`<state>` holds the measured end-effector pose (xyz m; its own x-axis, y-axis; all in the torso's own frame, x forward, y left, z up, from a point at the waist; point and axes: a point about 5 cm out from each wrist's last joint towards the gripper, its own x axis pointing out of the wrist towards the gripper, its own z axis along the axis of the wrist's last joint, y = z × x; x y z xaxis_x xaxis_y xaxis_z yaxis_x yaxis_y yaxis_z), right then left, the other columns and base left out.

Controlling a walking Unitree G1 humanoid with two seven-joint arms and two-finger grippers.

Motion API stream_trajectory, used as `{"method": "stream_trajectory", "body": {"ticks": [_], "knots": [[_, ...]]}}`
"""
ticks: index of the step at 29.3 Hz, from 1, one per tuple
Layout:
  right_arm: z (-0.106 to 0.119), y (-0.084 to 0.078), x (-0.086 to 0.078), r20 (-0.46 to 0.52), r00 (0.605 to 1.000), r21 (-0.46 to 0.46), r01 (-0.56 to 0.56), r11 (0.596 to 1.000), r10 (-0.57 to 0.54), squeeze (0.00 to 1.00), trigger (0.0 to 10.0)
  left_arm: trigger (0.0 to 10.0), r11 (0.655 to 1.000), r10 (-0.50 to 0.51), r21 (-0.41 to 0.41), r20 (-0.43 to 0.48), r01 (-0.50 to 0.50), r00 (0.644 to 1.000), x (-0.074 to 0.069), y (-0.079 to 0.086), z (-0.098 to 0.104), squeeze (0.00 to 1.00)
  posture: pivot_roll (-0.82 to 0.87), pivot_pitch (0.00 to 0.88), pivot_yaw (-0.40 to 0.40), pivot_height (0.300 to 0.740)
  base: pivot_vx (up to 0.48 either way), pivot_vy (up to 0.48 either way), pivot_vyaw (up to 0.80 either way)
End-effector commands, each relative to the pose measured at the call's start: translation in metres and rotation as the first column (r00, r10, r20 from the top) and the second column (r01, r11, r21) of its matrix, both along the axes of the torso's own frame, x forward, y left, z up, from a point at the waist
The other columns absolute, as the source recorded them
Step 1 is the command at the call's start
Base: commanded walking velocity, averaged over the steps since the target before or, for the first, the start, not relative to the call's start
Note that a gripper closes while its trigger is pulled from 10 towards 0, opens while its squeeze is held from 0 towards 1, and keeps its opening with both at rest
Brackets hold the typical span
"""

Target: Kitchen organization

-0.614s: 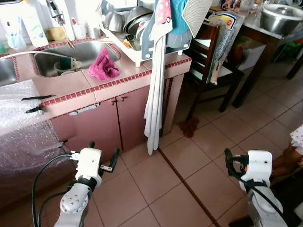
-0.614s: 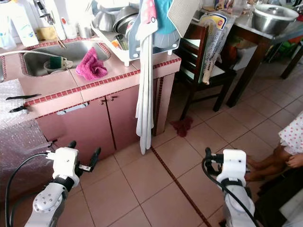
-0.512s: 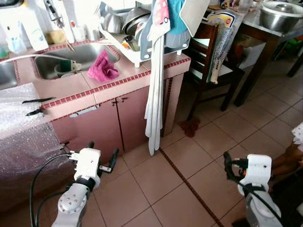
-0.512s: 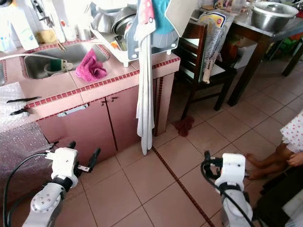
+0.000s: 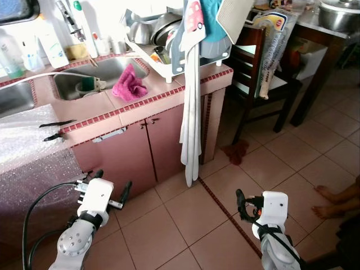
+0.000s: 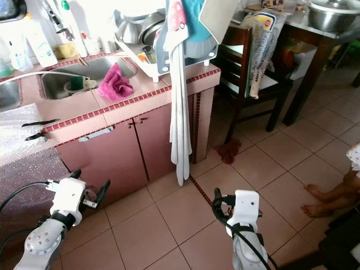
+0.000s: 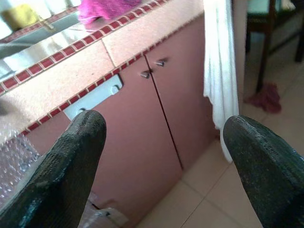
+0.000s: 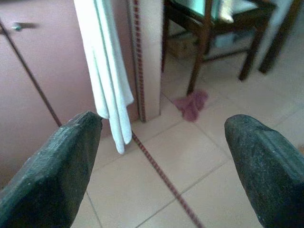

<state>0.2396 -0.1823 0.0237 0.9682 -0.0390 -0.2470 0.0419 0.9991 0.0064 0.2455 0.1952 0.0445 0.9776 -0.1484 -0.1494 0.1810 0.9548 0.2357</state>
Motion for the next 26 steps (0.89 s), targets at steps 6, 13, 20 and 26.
{"method": "stream_trajectory", "body": {"ticks": [6,13,20,26], "knots": [[0.009,-0.014,0.017,0.015,1.000,-0.047,-0.010,0.999,0.011,0.00,10.0,10.0,0.996,0.074,-0.038,-0.028,-0.075,0.997,0.011,-0.004,-0.006,0.00,0.08,0.000,-0.034,0.740,0.000,0.000,0.00],[0.018,-0.041,0.014,0.051,0.997,-0.090,0.057,0.994,-0.053,0.00,10.0,10.0,0.995,0.074,-0.064,-0.086,-0.079,0.994,0.026,-0.014,-0.006,0.00,0.03,0.000,-0.005,0.740,0.000,0.000,0.00],[0.029,-0.053,0.015,0.095,0.990,-0.108,0.116,0.987,-0.106,0.00,10.0,10.0,0.990,0.026,-0.137,0.004,-0.025,1.000,0.035,-0.023,0.012,0.00,0.00,0.000,-0.001,0.740,0.000,0.000,0.00],[0.025,-0.048,0.018,0.075,0.993,-0.106,0.095,0.990,-0.088,0.00,10.0,10.0,0.994,0.078,-0.094,0.162,-0.063,0.984,0.026,-0.015,0.031,0.06,0.03,0.000,-0.016,0.740,0.000,0.000,0.00]]}}
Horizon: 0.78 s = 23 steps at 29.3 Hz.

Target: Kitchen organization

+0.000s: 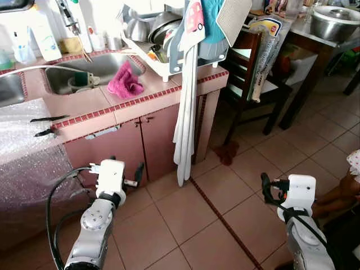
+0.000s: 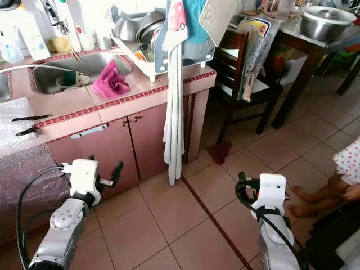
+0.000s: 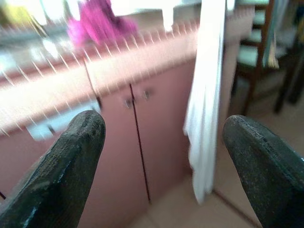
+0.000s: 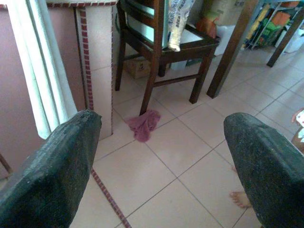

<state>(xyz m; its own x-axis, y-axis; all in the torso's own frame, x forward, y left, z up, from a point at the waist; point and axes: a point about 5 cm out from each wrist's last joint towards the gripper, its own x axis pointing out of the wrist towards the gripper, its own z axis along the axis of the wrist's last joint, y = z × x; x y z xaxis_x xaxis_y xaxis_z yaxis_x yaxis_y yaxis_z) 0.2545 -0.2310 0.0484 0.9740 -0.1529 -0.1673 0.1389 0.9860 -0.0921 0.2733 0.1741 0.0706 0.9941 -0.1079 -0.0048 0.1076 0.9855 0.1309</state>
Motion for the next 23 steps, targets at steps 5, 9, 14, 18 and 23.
{"method": "stream_trajectory", "body": {"ticks": [5,9,14,18,23], "knots": [[0.000,0.009,0.005,0.003,1.000,-0.006,-0.016,1.000,0.016,0.00,10.0,10.0,0.999,0.031,0.035,0.004,-0.031,0.999,-0.010,0.014,-0.003,0.00,0.04,0.000,-0.025,0.740,0.000,0.000,0.00],[-0.003,0.023,0.010,-0.010,0.999,0.011,-0.052,0.999,0.052,0.00,10.0,10.0,0.999,0.048,0.023,-0.026,-0.047,0.999,-0.020,0.017,-0.010,0.00,0.07,0.000,-0.036,0.740,0.000,0.000,0.00],[0.001,0.027,0.013,0.001,0.999,0.011,-0.040,0.999,0.040,0.00,10.0,10.0,0.999,0.030,0.028,-0.030,-0.029,0.999,-0.024,0.013,-0.012,0.00,0.07,0.000,-0.048,0.740,0.000,0.000,0.00],[0.006,0.025,0.011,0.022,0.999,0.049,0.030,0.998,-0.031,0.00,10.0,10.0,1.000,0.020,0.010,-0.035,-0.020,0.999,-0.030,0.010,-0.012,0.00,0.07,0.000,-0.042,0.740,0.000,0.000,0.00],[0.007,0.023,0.009,-0.008,0.995,0.037,0.100,0.994,-0.100,0.00,10.0,10.0,1.000,-0.019,0.019,-0.026,0.019,0.999,-0.031,0.007,-0.006,0.00,0.03,0.000,-0.008,0.740,0.000,0.000,0.00]]}}
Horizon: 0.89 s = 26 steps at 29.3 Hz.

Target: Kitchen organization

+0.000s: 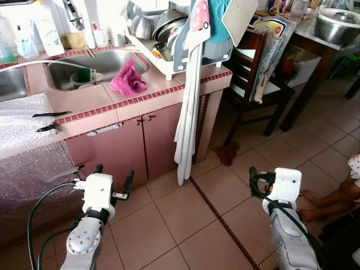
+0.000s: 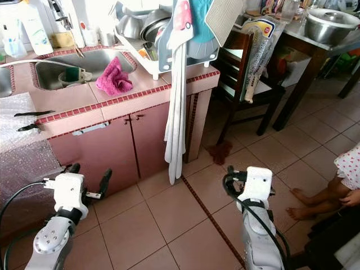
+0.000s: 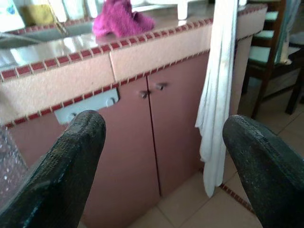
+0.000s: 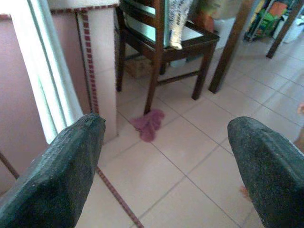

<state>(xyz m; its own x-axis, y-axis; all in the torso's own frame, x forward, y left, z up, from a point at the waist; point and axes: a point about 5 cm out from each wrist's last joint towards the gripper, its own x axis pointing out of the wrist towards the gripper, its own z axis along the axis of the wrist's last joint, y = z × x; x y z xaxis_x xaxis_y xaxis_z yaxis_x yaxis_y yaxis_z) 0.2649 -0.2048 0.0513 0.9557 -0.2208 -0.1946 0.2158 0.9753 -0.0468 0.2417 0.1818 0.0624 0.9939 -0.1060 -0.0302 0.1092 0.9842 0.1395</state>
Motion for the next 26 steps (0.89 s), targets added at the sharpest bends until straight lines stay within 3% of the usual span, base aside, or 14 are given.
{"method": "stream_trajectory", "body": {"ticks": [1,6,13,22,26], "knots": [[0.005,-0.003,-0.003,0.020,0.999,-0.016,0.030,0.999,-0.029,0.00,10.0,10.0,0.999,-0.030,0.018,-0.005,0.030,1.000,0.003,-0.001,0.002,0.00,0.02,0.000,-0.003,0.740,0.000,0.000,0.00],[0.012,-0.007,-0.010,0.044,0.997,-0.023,0.058,0.998,-0.057,0.00,10.0,10.0,0.996,-0.068,0.061,-0.026,0.070,0.997,0.012,-0.004,-0.002,0.00,0.00,0.000,0.000,0.740,0.000,0.000,0.00],[0.010,-0.012,-0.014,0.034,0.999,-0.055,0.032,0.998,-0.030,0.00,10.0,10.0,0.997,-0.061,0.043,-0.017,0.062,0.998,0.021,-0.011,0.004,0.00,-0.01,0.000,0.029,0.740,0.000,0.000,0.00],[0.016,-0.014,-0.008,0.054,0.998,-0.073,0.042,0.996,-0.038,0.00,10.0,10.0,0.994,-0.091,0.053,-0.031,0.092,0.995,0.038,-0.018,0.005,0.00,-0.02,0.000,0.050,0.740,0.000,0.000,0.77],[0.016,-0.009,-0.004,0.056,0.998,-0.057,0.026,0.998,-0.023,0.00,10.0,10.0,0.997,-0.043,0.060,-0.036,0.045,0.998,0.042,-0.015,0.005,0.00,-0.01,0.000,0.037,0.740,0.000,0.000,0.80]]}}
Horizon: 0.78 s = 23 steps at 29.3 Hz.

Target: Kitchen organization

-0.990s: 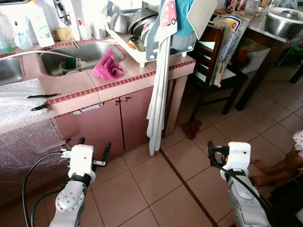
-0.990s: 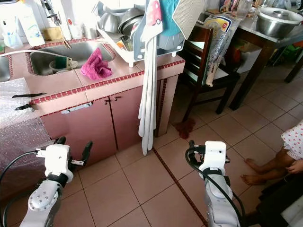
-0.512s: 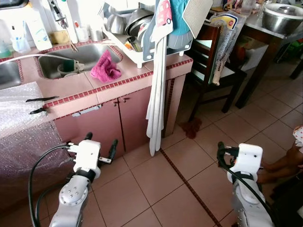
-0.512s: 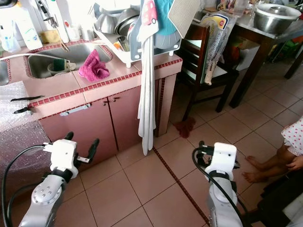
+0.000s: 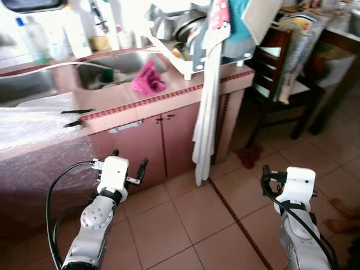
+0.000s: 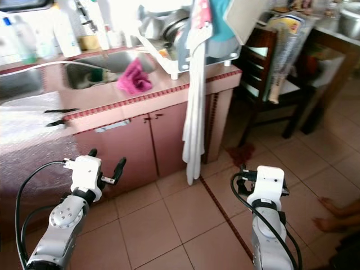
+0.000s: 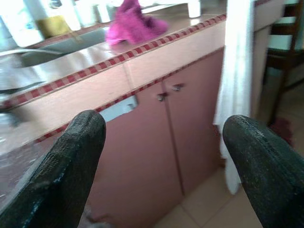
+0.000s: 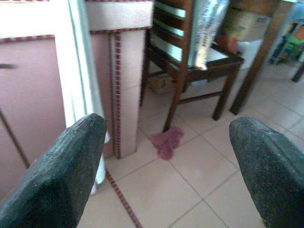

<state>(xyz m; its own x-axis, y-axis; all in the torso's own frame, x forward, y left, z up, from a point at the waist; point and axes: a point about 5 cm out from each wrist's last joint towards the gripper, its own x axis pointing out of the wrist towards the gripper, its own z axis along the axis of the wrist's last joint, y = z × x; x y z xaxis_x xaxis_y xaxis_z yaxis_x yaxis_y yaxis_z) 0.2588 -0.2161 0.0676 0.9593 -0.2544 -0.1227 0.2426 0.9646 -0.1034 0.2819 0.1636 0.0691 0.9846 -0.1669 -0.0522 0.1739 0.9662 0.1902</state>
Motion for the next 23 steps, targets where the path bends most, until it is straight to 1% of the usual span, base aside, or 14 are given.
{"method": "stream_trajectory", "body": {"ticks": [1,2,3,5,7,9,11,14,16,20,23], "knots": [[0.000,0.003,0.003,0.001,1.000,0.019,-0.004,1.000,0.004,0.00,10.0,10.0,1.000,0.021,-0.003,-0.023,-0.021,1.000,0.002,0.003,-0.002,0.00,-0.01,0.000,0.037,0.740,0.000,0.000,0.80],[0.000,0.007,0.006,0.001,1.000,0.021,-0.021,1.000,0.021,0.00,10.0,10.0,0.998,0.055,-0.019,-0.055,-0.056,0.997,0.003,0.007,-0.005,0.00,-0.01,0.000,0.031,0.740,0.000,0.000,0.80],[0.000,0.008,0.007,0.001,1.000,0.023,-0.029,0.999,0.029,0.00,10.0,10.0,0.997,0.075,-0.030,-0.065,-0.077,0.995,0.003,0.010,-0.006,0.00,0.00,0.000,0.027,0.740,0.000,0.000,0.80],[0.000,0.009,0.009,0.002,0.999,0.027,-0.032,0.999,0.032,0.00,10.0,10.0,0.995,0.087,-0.033,-0.060,-0.089,0.994,0.004,0.012,-0.006,0.00,0.00,0.000,0.024,0.740,0.000,0.000,0.80],[0.002,0.011,0.013,0.016,0.999,0.056,-0.046,0.997,0.045,0.00,10.0,10.0,0.995,0.092,-0.025,-0.057,-0.094,0.994,0.004,0.014,-0.005,0.00,0.01,0.000,0.018,0.740,0.000,0.000,0.71],[0.003,0.013,0.015,0.021,0.998,0.062,-0.056,0.996,0.055,0.00,10.0,10.0,0.995,0.093,-0.022,-0.057,-0.095,0.994,0.005,0.014,-0.005,0.00,0.01,0.000,0.018,0.740,0.000,0.000,0.00],[0.005,0.014,0.018,0.036,0.998,0.094,-0.059,0.994,0.056,0.00,10.0,10.0,0.995,0.093,-0.015,-0.054,-0.094,0.994,0.006,0.012,-0.005,0.00,0.01,0.000,0.018,0.740,0.000,0.000,0.00],[0.005,0.018,0.023,0.039,0.998,0.102,-0.058,0.993,0.055,0.00,10.0,10.0,0.994,0.105,-0.009,-0.056,-0.105,0.993,0.008,0.014,-0.004,0.00,0.02,0.000,0.023,0.740,0.000,0.000,0.00],[0.005,0.019,0.023,0.039,0.998,0.106,-0.060,0.993,0.057,0.00,10.0,10.0,0.994,0.108,-0.009,-0.056,-0.109,0.993,0.008,0.014,-0.004,0.00,0.02,0.000,0.023,0.740,0.000,0.000,0.00],[0.004,0.026,0.024,0.039,0.996,0.115,-0.089,0.989,0.085,0.00,10.0,10.0,0.995,0.104,-0.007,-0.060,-0.104,0.993,0.009,0.013,-0.004,0.00,0.02,0.000,0.026,0.740,0.000,0.325,0.00],[0.004,0.028,0.024,0.043,0.995,0.121,-0.099,0.988,0.094,0.00,10.0,10.0,0.994,0.106,-0.004,-0.063,-0.106,0.992,0.010,0.013,-0.004,0.00,0.01,0.000,0.027,0.740,0.000,0.371,0.00]]}}
